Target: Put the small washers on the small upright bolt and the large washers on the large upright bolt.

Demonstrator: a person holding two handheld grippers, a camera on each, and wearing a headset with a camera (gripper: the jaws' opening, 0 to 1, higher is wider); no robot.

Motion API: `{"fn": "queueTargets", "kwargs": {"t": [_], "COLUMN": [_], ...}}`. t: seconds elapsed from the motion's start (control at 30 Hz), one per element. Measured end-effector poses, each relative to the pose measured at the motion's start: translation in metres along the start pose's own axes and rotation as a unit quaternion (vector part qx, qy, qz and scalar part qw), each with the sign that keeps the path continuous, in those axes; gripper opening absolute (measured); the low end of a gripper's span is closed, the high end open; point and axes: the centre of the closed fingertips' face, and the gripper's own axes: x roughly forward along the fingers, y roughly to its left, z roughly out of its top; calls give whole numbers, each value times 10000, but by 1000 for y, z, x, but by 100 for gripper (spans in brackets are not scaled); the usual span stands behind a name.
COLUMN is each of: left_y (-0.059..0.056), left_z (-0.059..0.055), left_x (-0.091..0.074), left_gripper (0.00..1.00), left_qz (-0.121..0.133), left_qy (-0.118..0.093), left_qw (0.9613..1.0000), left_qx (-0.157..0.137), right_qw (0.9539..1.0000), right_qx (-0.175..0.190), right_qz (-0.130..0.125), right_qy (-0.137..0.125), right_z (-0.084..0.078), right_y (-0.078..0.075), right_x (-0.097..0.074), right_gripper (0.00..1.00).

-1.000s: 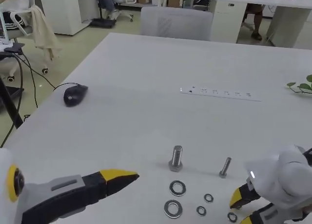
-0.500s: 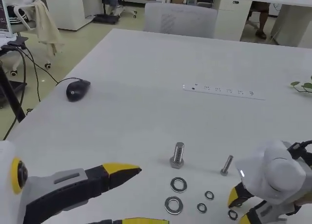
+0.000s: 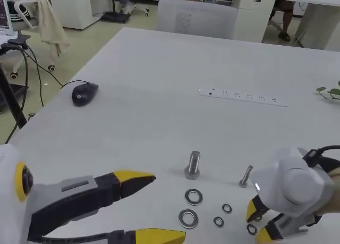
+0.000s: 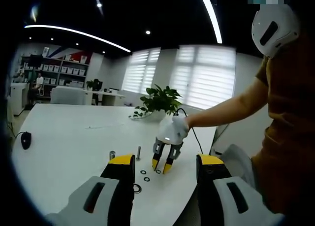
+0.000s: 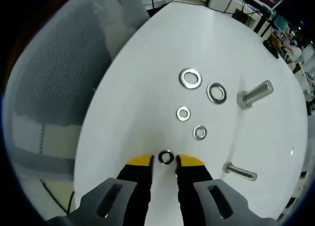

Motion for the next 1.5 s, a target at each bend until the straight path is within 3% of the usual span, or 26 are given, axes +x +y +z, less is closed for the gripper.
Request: {"fn": "queueTargets", "kwargs": {"t": [0.43, 0.83, 1.03, 1.5], "left_y": [-1, -4, -3, -6], "left_z": [0, 0, 0, -2], "left_x": [-1, 1, 0, 5], "left_gripper": [49, 49, 49, 48], "left_qz": [31, -20, -22, -134], "left_qy": [-4, 11, 15, 28], "left_qw": [10000, 10000, 10000, 9999], "left_qx": [8, 20, 34, 11], "right_qw": [9998, 9985, 9978, 9951], "right_qx": [143, 526, 600, 703], "right_qz": [-107, -171, -265, -698], "right_qy": [-21, -59, -132, -5], "right_z": [0, -1, 2, -12], "right_y": [-2, -4, -9, -48], "right_x": [0, -1, -20, -65], "right_gripper": [13, 12, 12, 12]}}
